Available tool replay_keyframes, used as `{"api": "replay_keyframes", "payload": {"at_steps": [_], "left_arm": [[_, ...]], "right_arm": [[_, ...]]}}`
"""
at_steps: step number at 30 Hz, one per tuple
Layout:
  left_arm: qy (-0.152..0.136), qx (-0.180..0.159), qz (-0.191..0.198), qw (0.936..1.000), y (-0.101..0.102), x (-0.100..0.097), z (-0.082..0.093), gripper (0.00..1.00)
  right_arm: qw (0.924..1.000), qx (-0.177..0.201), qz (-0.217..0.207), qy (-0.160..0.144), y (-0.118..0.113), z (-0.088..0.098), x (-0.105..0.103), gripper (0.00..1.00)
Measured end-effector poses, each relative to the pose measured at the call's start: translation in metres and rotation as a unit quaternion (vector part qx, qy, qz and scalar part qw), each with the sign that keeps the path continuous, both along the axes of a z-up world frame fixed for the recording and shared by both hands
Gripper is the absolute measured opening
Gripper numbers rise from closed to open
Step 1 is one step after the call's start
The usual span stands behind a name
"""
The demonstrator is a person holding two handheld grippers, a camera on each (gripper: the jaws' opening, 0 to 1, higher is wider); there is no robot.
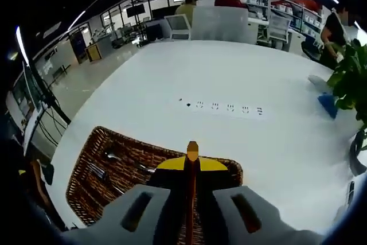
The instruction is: Arrange the knives, forks, and spoons in their matching storage slots by inserting each utensil handle-first until every utensil is classified and aligned in the correct compartment
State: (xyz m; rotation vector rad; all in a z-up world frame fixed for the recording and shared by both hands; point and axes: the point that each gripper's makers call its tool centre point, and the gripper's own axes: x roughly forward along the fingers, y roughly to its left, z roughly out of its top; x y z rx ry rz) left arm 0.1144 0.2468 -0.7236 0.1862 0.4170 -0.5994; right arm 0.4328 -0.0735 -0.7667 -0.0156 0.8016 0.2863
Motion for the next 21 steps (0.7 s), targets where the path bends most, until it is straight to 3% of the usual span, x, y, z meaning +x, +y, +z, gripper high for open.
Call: {"api": "replay_keyframes", "payload": {"at_steps": [21], "left_arm": [[0.014,0.006,0.011,0.9998,0.006,0.000,-0.010,1.00]], "right_arm": [[0.9998,0.005,0.006,0.015,0.013,-0.046,0.000,0.02]]}}
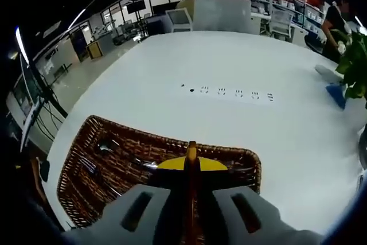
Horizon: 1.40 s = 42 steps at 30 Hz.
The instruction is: Arrange the knives, forks, and spoons in their matching storage slots by inserting each utensil handle-first until every utensil is classified and aligned in the correct compartment
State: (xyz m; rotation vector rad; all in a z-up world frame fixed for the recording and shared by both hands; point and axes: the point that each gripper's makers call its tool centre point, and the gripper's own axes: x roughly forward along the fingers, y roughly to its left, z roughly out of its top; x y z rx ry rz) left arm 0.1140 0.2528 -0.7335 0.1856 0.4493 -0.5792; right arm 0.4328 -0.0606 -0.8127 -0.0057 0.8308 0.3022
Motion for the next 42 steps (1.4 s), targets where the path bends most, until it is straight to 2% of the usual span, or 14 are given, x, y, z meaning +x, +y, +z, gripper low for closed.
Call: {"api": "replay_keyframes", "payload": {"at_steps": [6,8,9,10,13,18,22,27,28,30,34,39,41,42], "left_arm": [[0.006,0.004,0.004,1.0000,0.003,-0.003,-0.003,1.00],[0.007,0.007,0.007,0.9999,0.005,-0.004,-0.004,1.00],[0.008,0.007,0.008,0.9999,0.006,-0.004,-0.004,1.00],[0.009,0.007,0.009,0.9999,0.006,-0.004,-0.005,1.00],[0.013,0.010,0.011,0.9998,0.008,-0.006,-0.009,1.00],[0.016,0.012,0.008,0.9998,0.004,-0.005,-0.012,1.00],[0.014,0.016,0.003,0.9998,0.000,-0.006,-0.011,1.00],[0.015,0.024,0.005,0.9996,0.004,-0.009,-0.012,1.00],[0.016,0.025,0.006,0.9996,0.005,-0.009,-0.012,1.00],[0.016,0.025,0.008,0.9995,0.006,-0.010,-0.011,1.00],[0.018,0.027,0.007,0.9995,0.004,-0.013,-0.013,1.00],[0.011,0.026,-0.001,0.9996,-0.003,-0.013,-0.006,1.00],[0.008,0.029,-0.002,0.9996,-0.003,-0.013,-0.003,1.00],[0.006,0.029,-0.001,0.9996,-0.003,-0.013,-0.001,1.00]], "right_arm": [[1.0000,0.004,0.000,0.006,0.002,-0.014,0.001,0.02],[0.9999,0.007,-0.007,-0.005,0.000,-0.014,0.004,0.02],[0.9999,0.006,-0.008,0.003,-0.002,-0.016,0.003,0.02],[0.9998,0.017,-0.012,0.001,-0.003,-0.015,0.003,0.02],[0.9998,0.016,-0.014,0.004,-0.007,-0.018,0.000,0.02],[0.9996,0.016,-0.017,0.019,-0.013,-0.039,-0.008,0.02],[0.9994,0.011,-0.018,0.026,-0.013,-0.051,-0.013,0.02],[0.9994,-0.019,-0.006,0.029,-0.008,-0.063,-0.009,0.02],[0.9992,-0.034,-0.009,0.020,-0.012,-0.064,-0.009,0.02],[0.9993,-0.015,-0.024,0.024,-0.013,-0.063,-0.009,0.02],[0.9996,-0.022,-0.018,0.006,-0.013,-0.061,-0.009,0.03],[0.9950,-0.068,0.067,-0.027,-0.011,-0.055,-0.009,0.05],[0.9931,-0.071,0.080,-0.049,-0.010,-0.046,-0.008,0.07],[0.9931,-0.076,0.070,-0.055,-0.015,-0.041,-0.005,0.11]]}}
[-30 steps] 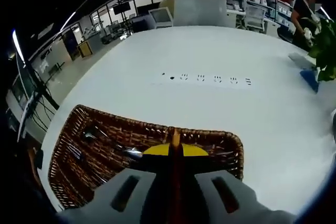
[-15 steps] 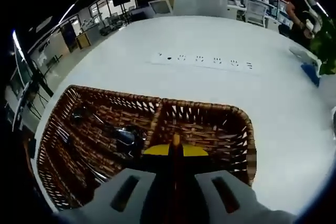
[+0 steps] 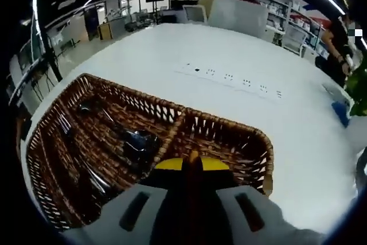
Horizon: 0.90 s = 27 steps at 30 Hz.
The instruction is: Arrange the knives, forks, and spoons in their matching storage slots by inserting each utensil handle-first until every utensil is classified and aligned in the correct compartment
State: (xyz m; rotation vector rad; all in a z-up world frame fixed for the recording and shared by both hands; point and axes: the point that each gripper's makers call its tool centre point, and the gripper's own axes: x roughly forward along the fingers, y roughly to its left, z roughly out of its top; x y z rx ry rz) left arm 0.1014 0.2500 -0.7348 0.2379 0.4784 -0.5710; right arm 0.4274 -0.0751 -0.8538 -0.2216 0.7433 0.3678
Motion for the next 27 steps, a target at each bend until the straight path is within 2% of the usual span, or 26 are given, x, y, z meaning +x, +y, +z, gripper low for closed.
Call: {"api": "replay_keyframes", "payload": {"at_steps": [2,3,6,9,12,14,16,19,20,23,27], "left_arm": [[-0.004,-0.001,0.001,1.0000,0.000,0.001,0.004,1.00],[-0.006,-0.001,0.000,1.0000,0.000,0.001,0.005,1.00],[-0.012,-0.001,-0.004,0.9999,-0.003,0.001,0.009,1.00],[-0.017,-0.003,-0.009,0.9998,-0.008,0.000,0.013,1.00],[-0.023,-0.005,-0.013,0.9996,-0.012,0.001,0.015,1.00],[-0.026,-0.011,-0.015,0.9995,-0.014,0.001,0.017,1.00],[-0.028,-0.014,-0.015,0.9994,-0.015,0.000,0.018,1.00],[-0.029,-0.017,-0.017,0.9993,-0.016,-0.001,0.020,1.00],[-0.030,-0.020,-0.018,0.9992,-0.016,-0.002,0.022,1.00],[-0.035,-0.037,-0.019,0.9985,-0.015,-0.003,0.027,1.00],[-0.038,-0.039,-0.015,0.9984,-0.012,-0.003,0.027,1.00]], "right_arm": [[0.9997,0.009,-0.008,-0.021,-0.003,0.016,0.001,0.21],[0.9998,0.005,-0.005,-0.017,-0.005,0.017,-0.001,0.24],[0.9988,0.023,0.001,-0.042,-0.009,0.041,0.002,0.40],[0.9975,0.026,0.005,-0.066,-0.014,0.061,0.000,0.67],[0.9928,0.069,0.031,-0.093,-0.002,0.083,-0.007,0.96],[0.9919,0.058,0.051,-0.101,0.000,0.088,-0.018,1.00],[0.9912,0.035,0.052,-0.117,-0.006,0.095,-0.028,1.00],[0.9902,0.039,0.064,-0.118,-0.007,0.100,-0.044,1.00],[0.9896,0.039,0.066,-0.121,-0.009,0.106,-0.058,1.00],[0.9851,0.087,0.074,-0.128,-0.004,0.116,-0.072,1.00],[0.9830,0.085,0.079,-0.142,-0.007,0.125,-0.095,1.00]]}}
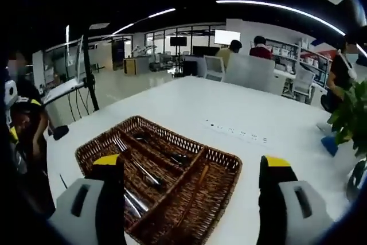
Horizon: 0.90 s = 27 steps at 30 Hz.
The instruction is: Arrange the knives, forks, and spoons in their matching storage slots by inserting each utensil handle-first until every utensil is classified and aligned in the correct compartment
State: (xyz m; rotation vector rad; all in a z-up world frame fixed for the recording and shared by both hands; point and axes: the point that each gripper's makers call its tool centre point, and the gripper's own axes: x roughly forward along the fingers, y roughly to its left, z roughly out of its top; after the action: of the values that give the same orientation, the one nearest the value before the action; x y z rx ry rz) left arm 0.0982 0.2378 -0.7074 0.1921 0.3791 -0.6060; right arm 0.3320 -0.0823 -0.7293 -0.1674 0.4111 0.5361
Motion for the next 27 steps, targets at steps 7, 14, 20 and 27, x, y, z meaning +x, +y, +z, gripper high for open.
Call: {"api": "replay_keyframes", "payload": {"at_steps": [7,14,20,27], "left_arm": [[0.000,-0.003,0.003,1.0000,0.001,-0.002,-0.001,1.00],[-0.004,-0.001,0.003,1.0000,0.002,0.000,0.003,1.00],[-0.005,0.004,0.007,1.0000,0.005,0.001,0.003,1.00],[-0.002,0.009,0.008,0.9999,0.008,0.001,-0.005,1.00]], "right_arm": [[1.0000,0.002,0.000,-0.009,0.000,0.005,-0.033,1.00],[0.9992,0.010,-0.006,-0.037,-0.001,0.025,-0.065,0.99],[0.9982,0.012,-0.014,-0.057,-0.008,0.032,-0.097,0.99],[0.9970,0.006,-0.023,-0.073,-0.023,0.020,-0.135,0.99]]}}
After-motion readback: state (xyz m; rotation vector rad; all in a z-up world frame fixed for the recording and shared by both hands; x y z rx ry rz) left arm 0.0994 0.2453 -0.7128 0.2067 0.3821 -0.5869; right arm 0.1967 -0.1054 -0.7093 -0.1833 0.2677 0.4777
